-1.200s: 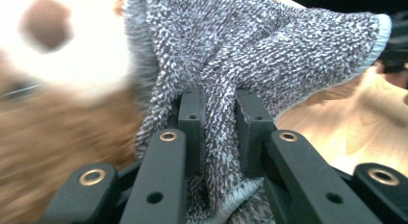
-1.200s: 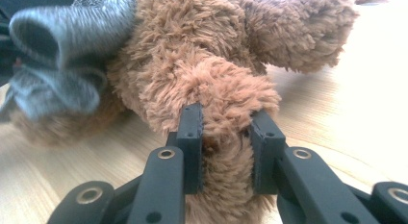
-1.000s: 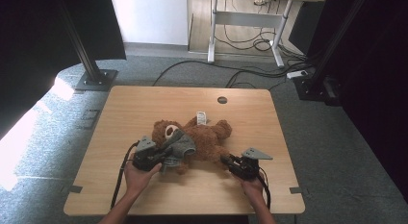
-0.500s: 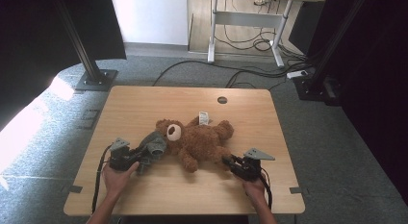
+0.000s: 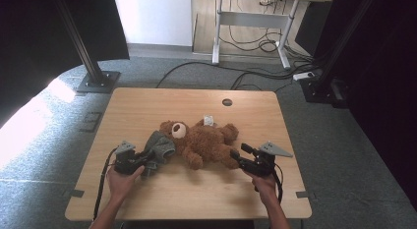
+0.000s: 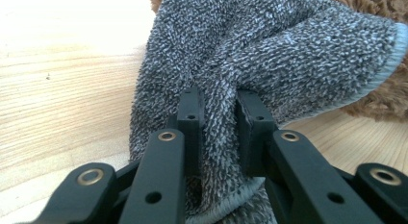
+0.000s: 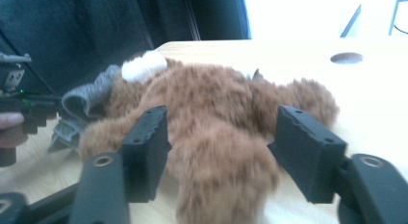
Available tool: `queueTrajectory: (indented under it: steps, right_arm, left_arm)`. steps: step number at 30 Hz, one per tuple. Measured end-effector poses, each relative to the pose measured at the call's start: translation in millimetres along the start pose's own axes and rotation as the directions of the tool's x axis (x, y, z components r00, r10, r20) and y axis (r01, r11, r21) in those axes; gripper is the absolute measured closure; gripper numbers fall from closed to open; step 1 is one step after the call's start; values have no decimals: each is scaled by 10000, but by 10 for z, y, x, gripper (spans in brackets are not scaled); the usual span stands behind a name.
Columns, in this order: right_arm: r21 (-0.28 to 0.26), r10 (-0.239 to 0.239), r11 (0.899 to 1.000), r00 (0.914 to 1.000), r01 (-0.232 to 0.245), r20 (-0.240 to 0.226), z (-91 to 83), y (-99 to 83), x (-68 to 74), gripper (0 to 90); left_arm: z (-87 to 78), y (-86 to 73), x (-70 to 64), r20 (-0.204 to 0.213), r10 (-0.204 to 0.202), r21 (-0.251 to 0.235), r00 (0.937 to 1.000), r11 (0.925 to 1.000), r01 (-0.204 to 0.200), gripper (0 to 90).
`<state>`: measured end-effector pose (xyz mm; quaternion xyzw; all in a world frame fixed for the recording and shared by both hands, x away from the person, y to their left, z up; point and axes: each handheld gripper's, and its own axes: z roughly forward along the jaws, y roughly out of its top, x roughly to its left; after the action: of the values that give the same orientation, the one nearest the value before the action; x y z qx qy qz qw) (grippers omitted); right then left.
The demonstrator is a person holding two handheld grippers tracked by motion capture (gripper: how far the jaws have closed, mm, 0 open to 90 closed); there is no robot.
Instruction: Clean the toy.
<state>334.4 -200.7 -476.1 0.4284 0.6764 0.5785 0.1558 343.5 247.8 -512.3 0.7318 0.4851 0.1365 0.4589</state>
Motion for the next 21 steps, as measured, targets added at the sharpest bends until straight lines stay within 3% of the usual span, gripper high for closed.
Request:
queueTrajectory:
  steps: [1,4,5,6,8,9,10,11,12,14,16,17,18,19,21]
  right_arm:
    - [227,-168,9996,9999,168,4,76,149,34,331]
    - [531,-354,9980,9994,353,0,208,281,74,311]
    - [903,-484,9947,9988,484,-27,388,373,101,297]
    - [903,-484,9947,9988,484,-27,388,373,101,297]
    - [1322,-530,9898,9986,528,-20,583,426,121,279]
    - [1735,-522,9835,9986,514,0,763,446,136,261]
    - [1735,-522,9835,9986,514,0,763,446,136,261]
    - [2049,-446,9779,9990,427,48,917,432,138,241]
    - [2049,-446,9779,9990,427,48,917,432,138,241]
    - [2449,-226,9694,9995,169,201,1089,360,125,204]
    - [2630,-121,9648,9998,67,188,1133,323,117,185]
    - [3084,70,9511,9995,-161,304,1209,235,108,128]
    - [3163,297,9478,9989,-393,354,1222,200,95,122]
    - [3131,517,9477,9979,-616,398,1221,179,85,128]
    - [3065,405,9505,9984,-505,390,1200,139,86,194]
  left_arm:
    - [1,2,5,17,-16,-5,10000,10000,16,740]
    - [1,4,7,23,-11,10,10000,10000,11,740]
    - [1,6,10,42,-22,34,10000,10000,22,739]
    - [1,6,10,42,-22,34,10000,10000,22,738]
    - [2,8,11,46,-16,54,10000,10000,15,738]
    - [2,8,11,45,-31,58,10000,10000,31,738]
    - [4,8,12,49,-70,45,10000,10000,70,738]
    - [9,9,11,65,-126,19,9999,9999,126,738]
    - [9,9,11,65,-126,19,9999,9999,126,738]
    - [10,9,13,71,-130,19,9999,9999,130,737]
    - [11,10,19,70,-166,26,9998,9999,165,738]
    - [15,8,18,56,-154,51,9999,9999,154,738]
    - [15,8,18,56,-154,51,9999,9999,154,738]
    - [14,5,10,41,-80,83,10000,9999,80,737]
    - [11,2,0,28,-47,135,10000,9999,47,737]
